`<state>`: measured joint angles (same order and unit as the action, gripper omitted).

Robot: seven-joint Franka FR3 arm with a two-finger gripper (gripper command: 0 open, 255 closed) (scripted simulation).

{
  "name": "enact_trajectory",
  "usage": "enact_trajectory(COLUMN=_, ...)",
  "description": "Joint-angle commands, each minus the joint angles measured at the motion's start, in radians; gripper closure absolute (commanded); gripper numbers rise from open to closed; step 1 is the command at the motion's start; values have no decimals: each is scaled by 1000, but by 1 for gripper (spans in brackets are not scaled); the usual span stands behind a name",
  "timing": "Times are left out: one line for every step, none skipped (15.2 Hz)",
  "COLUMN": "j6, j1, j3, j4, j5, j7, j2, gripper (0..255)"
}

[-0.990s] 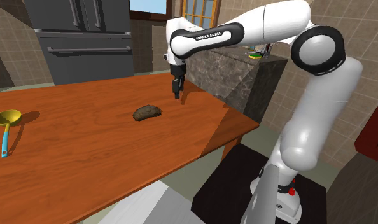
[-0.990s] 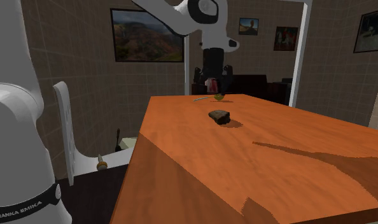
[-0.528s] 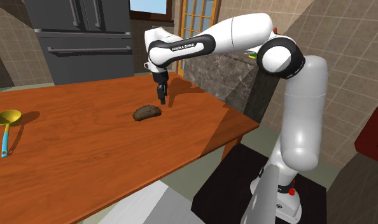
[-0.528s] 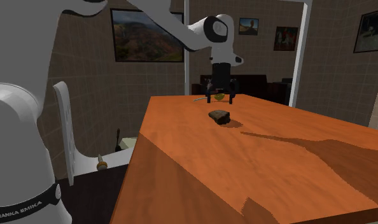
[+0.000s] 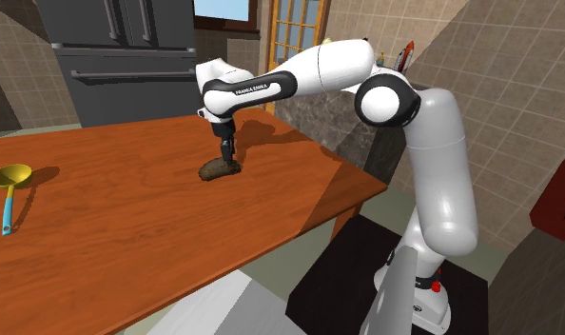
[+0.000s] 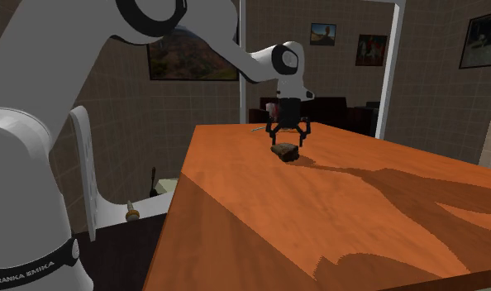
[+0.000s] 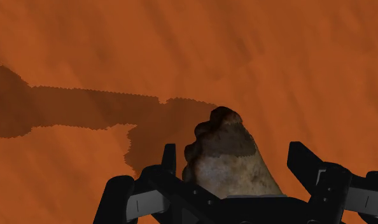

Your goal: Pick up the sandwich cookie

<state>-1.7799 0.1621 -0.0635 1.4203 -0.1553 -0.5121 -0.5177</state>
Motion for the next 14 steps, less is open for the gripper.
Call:
enact_trajectory(j6=-20, j1=1, j3=0, j4=10, j5=-2, j7=2, j2=-11, gripper=0)
enact_trajectory(j6=-32, j1=0, j3=0, j4=18, j5=-2, j7=4, j2=-14, gripper=0)
enact_trajectory(j6=-43, j1=0, j3=1, j4=25, j5=-3, j7=5, j2=-18, gripper=0)
enact_trajectory(j6=-50, j1=0, j3=1, j4=30, j5=-3, j7=6, j2=-20, gripper=0)
enact_trajectory(j6=-50, j1=0, j3=1, j4=30, j5=-3, j7=6, j2=-20, gripper=0)
enact_trajectory(j6=-50, j1=0, j3=1, j4=30, j5=-3, j7=6, j2=-19, gripper=255)
enact_trajectory(j6=-49, j1=0, j3=1, j4=29, j5=-3, j7=6, j2=-20, gripper=255)
enact_trajectory(j6=-49, j1=0, j3=1, j4=29, j5=-3, j7=6, j2=-20, gripper=255)
enact_trajectory(j6=-49, j1=0, j3=1, j4=30, j5=-3, j7=6, j2=-20, gripper=255)
enact_trajectory(j6=-49, j1=0, j3=1, j4=30, j5=-3, j7=6, j2=-20, gripper=255)
enact_trajectory(j6=-50, j1=0, j3=1, j4=30, j5=-3, j7=6, j2=-19, gripper=255)
enact_trajectory(j6=-50, j1=0, j3=1, j4=30, j5=-3, j7=6, j2=-20, gripper=255)
enact_trajectory(j6=-50, j1=0, j3=1, j4=31, j5=-3, j7=6, j2=-19, gripper=255)
enact_trajectory(j6=-50, j1=-1, j3=1, j4=32, j5=-3, j7=5, j2=-19, gripper=255)
